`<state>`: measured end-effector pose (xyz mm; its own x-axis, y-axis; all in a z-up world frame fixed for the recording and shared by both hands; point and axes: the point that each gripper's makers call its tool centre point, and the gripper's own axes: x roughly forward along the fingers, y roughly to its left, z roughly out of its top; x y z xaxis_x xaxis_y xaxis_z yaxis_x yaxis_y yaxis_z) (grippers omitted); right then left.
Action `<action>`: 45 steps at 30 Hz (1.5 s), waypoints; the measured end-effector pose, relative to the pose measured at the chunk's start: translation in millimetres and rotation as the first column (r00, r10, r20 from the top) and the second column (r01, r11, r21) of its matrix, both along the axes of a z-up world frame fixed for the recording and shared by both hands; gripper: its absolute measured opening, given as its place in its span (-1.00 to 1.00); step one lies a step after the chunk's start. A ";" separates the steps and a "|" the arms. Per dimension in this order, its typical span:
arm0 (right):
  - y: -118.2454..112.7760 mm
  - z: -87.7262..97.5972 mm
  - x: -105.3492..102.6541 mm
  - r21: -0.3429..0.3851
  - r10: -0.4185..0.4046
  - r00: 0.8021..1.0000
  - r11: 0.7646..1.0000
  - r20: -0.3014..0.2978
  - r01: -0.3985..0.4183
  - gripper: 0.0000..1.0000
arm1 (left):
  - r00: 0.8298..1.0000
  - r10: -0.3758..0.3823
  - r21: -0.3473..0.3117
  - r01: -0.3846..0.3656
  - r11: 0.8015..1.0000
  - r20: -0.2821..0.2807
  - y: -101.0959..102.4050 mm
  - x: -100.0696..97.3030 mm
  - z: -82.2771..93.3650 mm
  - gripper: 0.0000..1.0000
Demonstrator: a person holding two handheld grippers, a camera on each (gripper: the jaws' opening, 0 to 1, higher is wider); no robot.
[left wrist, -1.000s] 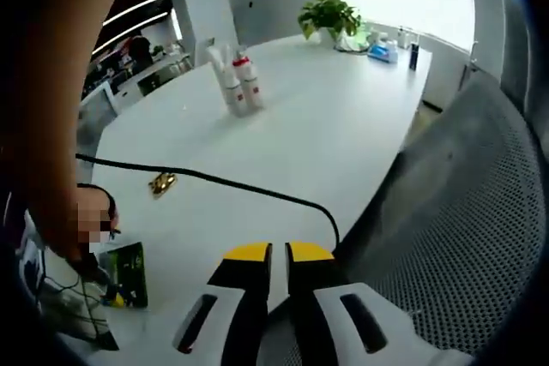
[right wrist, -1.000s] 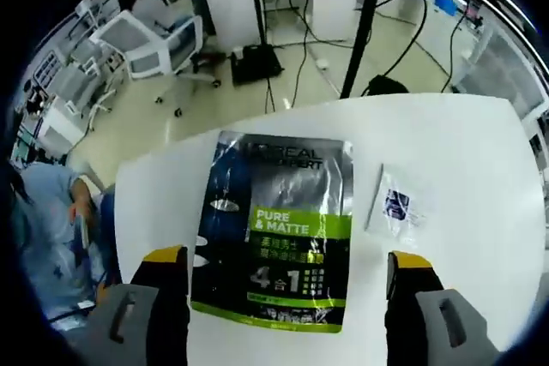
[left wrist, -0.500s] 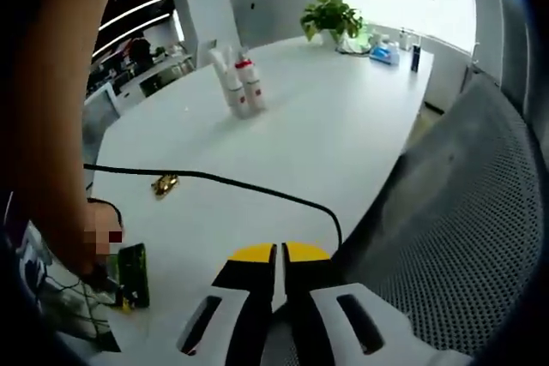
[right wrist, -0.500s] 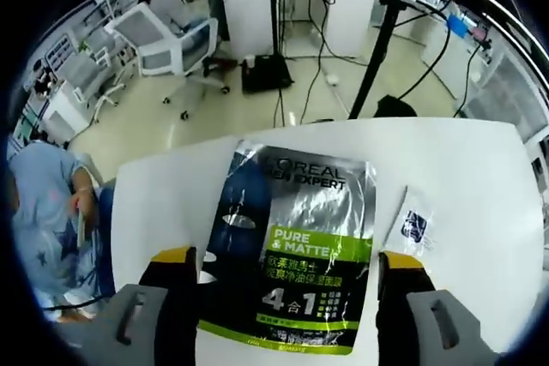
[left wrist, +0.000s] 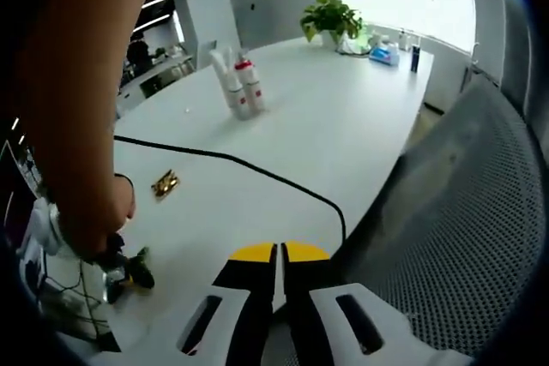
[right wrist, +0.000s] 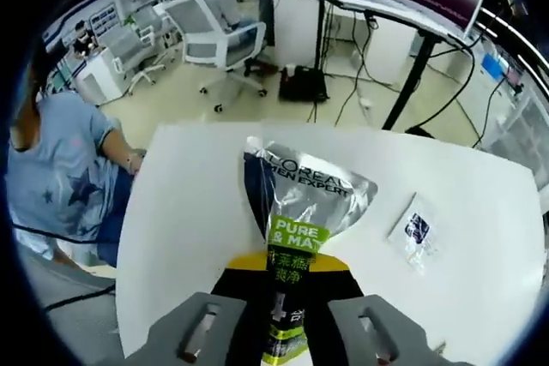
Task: Arrange the skincare products in the storage area until every visible bottle or jar stands upright without overlapping.
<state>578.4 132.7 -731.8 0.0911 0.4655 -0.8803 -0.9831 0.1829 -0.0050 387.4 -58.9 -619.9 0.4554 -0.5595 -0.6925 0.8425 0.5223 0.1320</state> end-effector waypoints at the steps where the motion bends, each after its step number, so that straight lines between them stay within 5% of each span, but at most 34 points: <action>1: -5.0 0.4 -1.7 -0.010 0.013 1.000 1.000 0.008 -0.013 -1.00 | 1.000 0.002 0.001 -0.002 1.000 0.001 0.5 0.6 0.1 -0.96; 4: -21.3 10.2 -7.9 0.024 -0.052 0.998 0.998 -0.024 0.053 -1.00 | 1.000 0.002 0.006 -0.002 1.000 0.002 1.3 0.6 -0.6 -0.96; 10: -47.7 63.2 -26.1 0.262 -0.117 0.991 0.956 -0.063 0.130 -1.00 | 0.999 -0.001 -0.013 0.001 1.000 0.035 -0.5 3.1 5.8 -0.92; 14: -80.9 108.6 -37.6 0.377 -0.209 0.976 0.900 -0.069 0.219 -1.00 | 0.997 0.005 -0.066 0.000 0.998 0.074 -3.9 6.2 17.8 -0.94; 16: -95.8 136.2 -40.7 0.462 -0.276 0.958 0.841 -0.081 0.281 -1.00 | 0.997 0.007 -0.084 0.000 0.996 0.083 -4.6 6.7 21.6 -0.94; 21: -131.1 184.1 -54.8 0.571 -0.369 0.925 0.741 -0.091 0.352 -1.00 | 0.995 0.032 -0.216 -0.011 0.976 0.094 -14.4 8.0 42.3 -0.89; 22: -138.7 192.4 -60.0 0.590 -0.385 0.917 0.719 -0.103 0.367 -1.00 | 0.993 0.048 -0.263 -0.018 0.965 0.110 -15.1 9.4 52.9 -0.89; 25: -158.4 204.0 -74.2 0.599 -0.403 0.910 0.708 -0.093 0.374 -1.00 | 0.980 0.071 -0.362 0.002 0.932 0.188 -15.8 12.8 79.5 -0.92; 29: -182.2 212.9 -90.9 0.600 -0.436 0.898 0.702 -0.063 0.383 -1.00 | 0.981 0.086 -0.426 -0.003 0.905 0.176 -15.8 11.0 90.1 -0.83; 38: -217.8 219.5 -124.9 0.587 -0.461 0.887 0.721 0.010 0.368 -1.00 | 0.980 0.146 -0.597 -0.039 0.801 0.133 -10.4 16.3 120.0 -0.66; 39: -219.0 222.7 -131.0 0.598 -0.457 0.889 0.715 0.008 0.362 -1.00 | 0.983 0.155 -0.645 -0.056 0.762 0.098 -10.1 15.2 126.9 -0.64; 41: -219.1 226.6 -136.3 0.612 -0.457 0.889 0.707 0.013 0.355 -1.00 | 0.980 0.158 -0.709 -0.028 0.705 0.119 -7.5 14.5 144.4 -0.60; 45: -210.7 232.4 -153.5 0.635 -0.423 0.906 0.709 0.033 0.308 -1.00 | 0.979 0.192 -0.788 -0.061 0.612 0.073 -0.1 20.4 159.9 -0.40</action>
<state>424.9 -78.0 -499.4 0.4826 0.7885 -0.3813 -0.8326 0.5481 0.0796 407.8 -59.0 -460.1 0.6155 -0.7865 0.0514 0.7667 0.5824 -0.2700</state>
